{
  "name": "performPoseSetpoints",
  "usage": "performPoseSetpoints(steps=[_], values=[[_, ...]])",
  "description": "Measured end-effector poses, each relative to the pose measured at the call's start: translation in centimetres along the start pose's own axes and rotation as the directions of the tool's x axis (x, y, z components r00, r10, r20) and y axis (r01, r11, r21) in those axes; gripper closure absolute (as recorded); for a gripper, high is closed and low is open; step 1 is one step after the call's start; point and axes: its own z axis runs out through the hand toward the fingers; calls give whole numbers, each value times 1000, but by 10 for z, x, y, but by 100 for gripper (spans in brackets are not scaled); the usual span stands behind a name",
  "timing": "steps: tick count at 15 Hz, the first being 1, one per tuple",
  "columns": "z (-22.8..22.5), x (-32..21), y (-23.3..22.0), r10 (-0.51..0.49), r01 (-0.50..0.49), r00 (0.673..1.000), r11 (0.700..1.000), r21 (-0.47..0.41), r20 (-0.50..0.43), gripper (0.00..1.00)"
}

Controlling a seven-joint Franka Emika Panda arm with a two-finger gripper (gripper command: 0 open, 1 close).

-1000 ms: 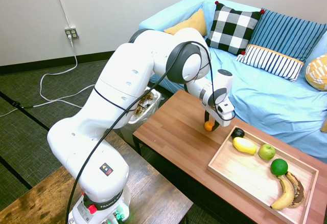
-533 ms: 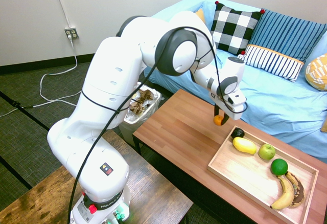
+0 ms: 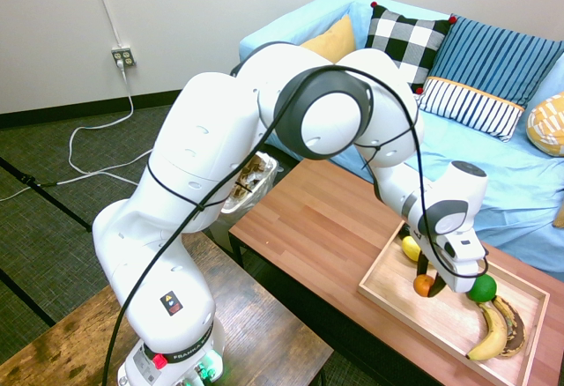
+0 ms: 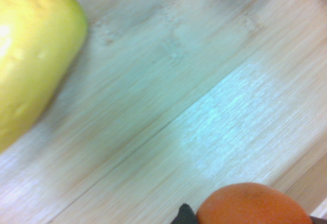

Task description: Put the tangerine in the tray

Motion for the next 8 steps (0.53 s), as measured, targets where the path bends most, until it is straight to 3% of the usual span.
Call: performPoseSetpoints(steps=[6, 7, 8], values=[[44, -6, -12, 34, -34, 999, 999, -14, 18, 100], [46, -6, -12, 39, -39, 999, 999, -12, 20, 0], [48, -6, -11, 41, -41, 999, 999, -12, 22, 0]])
